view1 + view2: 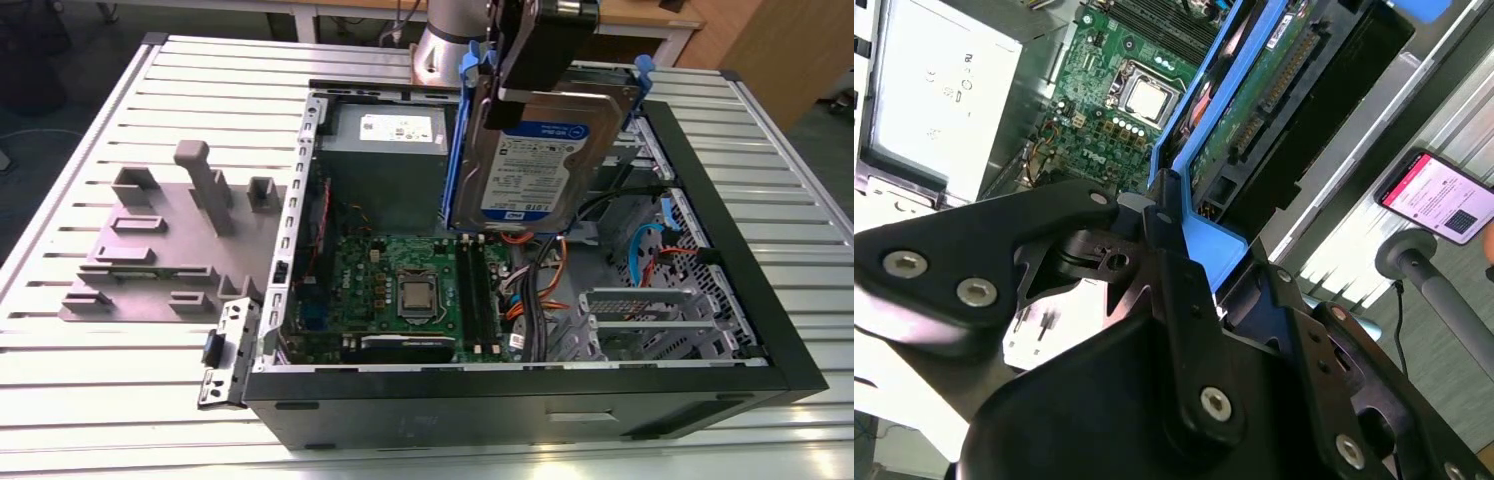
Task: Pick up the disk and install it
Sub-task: 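Insert the disk into the insertion slot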
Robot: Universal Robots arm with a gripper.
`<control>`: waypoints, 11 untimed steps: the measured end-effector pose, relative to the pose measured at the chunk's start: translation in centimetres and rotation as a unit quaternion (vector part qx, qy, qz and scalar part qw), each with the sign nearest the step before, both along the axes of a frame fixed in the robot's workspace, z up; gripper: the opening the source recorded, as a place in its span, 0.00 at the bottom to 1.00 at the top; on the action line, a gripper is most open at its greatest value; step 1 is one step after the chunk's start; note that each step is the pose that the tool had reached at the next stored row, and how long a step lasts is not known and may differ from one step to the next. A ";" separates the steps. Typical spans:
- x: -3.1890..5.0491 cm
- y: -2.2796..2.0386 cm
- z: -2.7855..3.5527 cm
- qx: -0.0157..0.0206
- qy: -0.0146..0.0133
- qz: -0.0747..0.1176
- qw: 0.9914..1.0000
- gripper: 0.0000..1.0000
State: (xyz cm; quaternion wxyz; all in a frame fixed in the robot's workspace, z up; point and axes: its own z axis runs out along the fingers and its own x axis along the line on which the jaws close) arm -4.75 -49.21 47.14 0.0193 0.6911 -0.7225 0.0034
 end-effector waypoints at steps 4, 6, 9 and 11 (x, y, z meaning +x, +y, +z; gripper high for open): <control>0.02 0.00 0.00 0.000 0.000 0.000 1.000 0.36; 0.02 0.00 0.00 0.000 0.000 0.000 1.000 0.36; 0.07 0.00 0.00 0.000 0.000 0.000 1.000 0.36; 0.11 0.00 0.00 0.000 0.000 0.000 1.000 0.36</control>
